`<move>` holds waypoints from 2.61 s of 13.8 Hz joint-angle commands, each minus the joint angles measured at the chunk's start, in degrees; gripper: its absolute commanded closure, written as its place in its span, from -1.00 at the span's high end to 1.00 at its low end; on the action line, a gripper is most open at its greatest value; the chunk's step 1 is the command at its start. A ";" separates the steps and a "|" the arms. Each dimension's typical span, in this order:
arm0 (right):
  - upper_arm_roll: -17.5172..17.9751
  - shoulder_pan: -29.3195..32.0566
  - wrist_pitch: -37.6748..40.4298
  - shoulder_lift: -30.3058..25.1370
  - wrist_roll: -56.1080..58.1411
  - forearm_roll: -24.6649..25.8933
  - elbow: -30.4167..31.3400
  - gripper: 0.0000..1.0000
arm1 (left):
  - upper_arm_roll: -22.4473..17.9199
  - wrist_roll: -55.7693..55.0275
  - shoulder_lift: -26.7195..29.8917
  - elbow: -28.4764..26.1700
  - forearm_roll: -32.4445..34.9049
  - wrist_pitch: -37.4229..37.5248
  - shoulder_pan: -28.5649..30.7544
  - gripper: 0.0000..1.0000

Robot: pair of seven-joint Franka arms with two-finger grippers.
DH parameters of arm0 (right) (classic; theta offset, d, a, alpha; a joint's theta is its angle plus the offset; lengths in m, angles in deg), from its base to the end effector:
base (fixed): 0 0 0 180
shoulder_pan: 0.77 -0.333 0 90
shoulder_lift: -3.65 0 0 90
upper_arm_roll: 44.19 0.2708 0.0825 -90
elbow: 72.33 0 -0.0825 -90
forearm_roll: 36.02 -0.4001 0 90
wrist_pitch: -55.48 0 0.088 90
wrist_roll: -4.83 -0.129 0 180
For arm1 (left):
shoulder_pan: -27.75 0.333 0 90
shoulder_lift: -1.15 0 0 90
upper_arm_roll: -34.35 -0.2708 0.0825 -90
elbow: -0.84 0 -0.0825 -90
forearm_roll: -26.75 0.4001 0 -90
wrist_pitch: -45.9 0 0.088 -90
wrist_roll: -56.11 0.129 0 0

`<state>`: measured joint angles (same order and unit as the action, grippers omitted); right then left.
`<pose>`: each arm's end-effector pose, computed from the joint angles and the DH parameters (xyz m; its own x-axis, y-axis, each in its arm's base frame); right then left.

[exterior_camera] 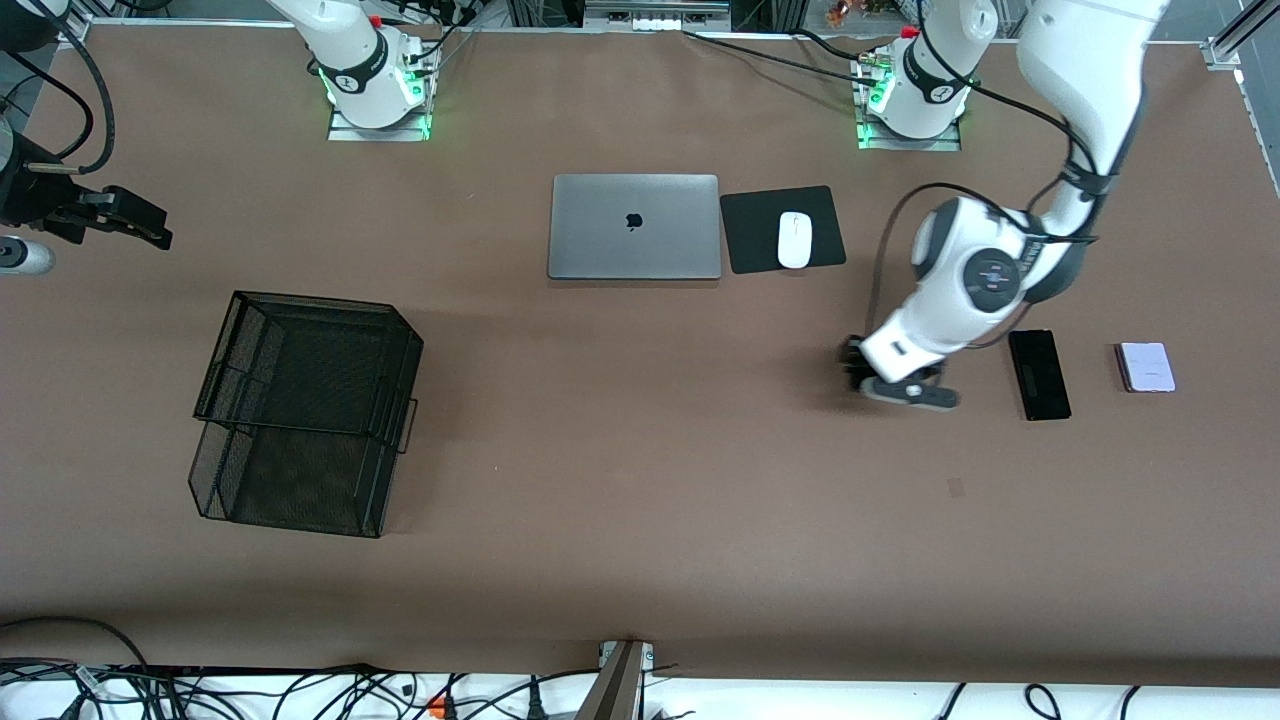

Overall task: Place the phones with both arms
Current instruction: 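Carry the flip phone with the left gripper to mid-table and release, then grasp the flip phone with the right gripper while the left gripper reaches the black phone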

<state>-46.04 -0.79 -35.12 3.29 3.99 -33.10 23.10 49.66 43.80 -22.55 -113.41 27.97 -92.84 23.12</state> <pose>0.5638 -0.0246 0.5158 0.9960 -0.0459 -0.0772 -0.0420 -0.9978 0.0517 0.5685 -0.2085 0.1869 0.9921 -0.1252 0.0081 -0.1254 -0.9875 0.0957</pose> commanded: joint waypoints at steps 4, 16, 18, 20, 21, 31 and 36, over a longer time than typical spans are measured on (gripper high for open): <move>0.44 0.11 0.59 0.01 -0.83 0.25 -0.60 1.00 | 3.33 -33.51 -14.26 21.24 0.54 2.95 -12.14 0.99; 0.71 -8.21 -2.83 4.13 -2.05 0.16 -0.69 1.00 | 2.11 -5.65 -9.44 21.00 1.59 38.35 11.81 1.00; 0.79 -14.19 -5.02 6.58 -5.83 -0.10 -0.69 1.00 | 0.87 -4.40 -9.79 20.73 6.39 42.40 16.64 1.00; 0.71 -21.12 -8.61 9.13 -9.25 -2.38 -0.77 1.00 | 0.96 -3.09 -11.10 19.50 17.27 41.89 19.99 1.00; 0.71 -24.73 -10.98 10.28 -11.97 -2.39 -0.77 1.00 | 0.96 -1.43 -12.07 19.33 19.85 40.58 21.49 1.00; 0.62 -50.07 -25.30 47.89 -34.94 -1.51 -33.91 1.00 | 1.66 11.25 -13.75 8.00 20.49 15.45 35.11 1.00; 0.18 -49.46 -37.36 55.89 -26.33 -0.46 -33.91 1.00 | 2.71 11.34 -13.57 7.28 19.79 14.91 35.48 1.00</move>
<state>-45.88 -50.68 -70.68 56.47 -25.35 -34.45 -7.97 51.49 54.31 -37.32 -104.45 47.37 -76.95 57.70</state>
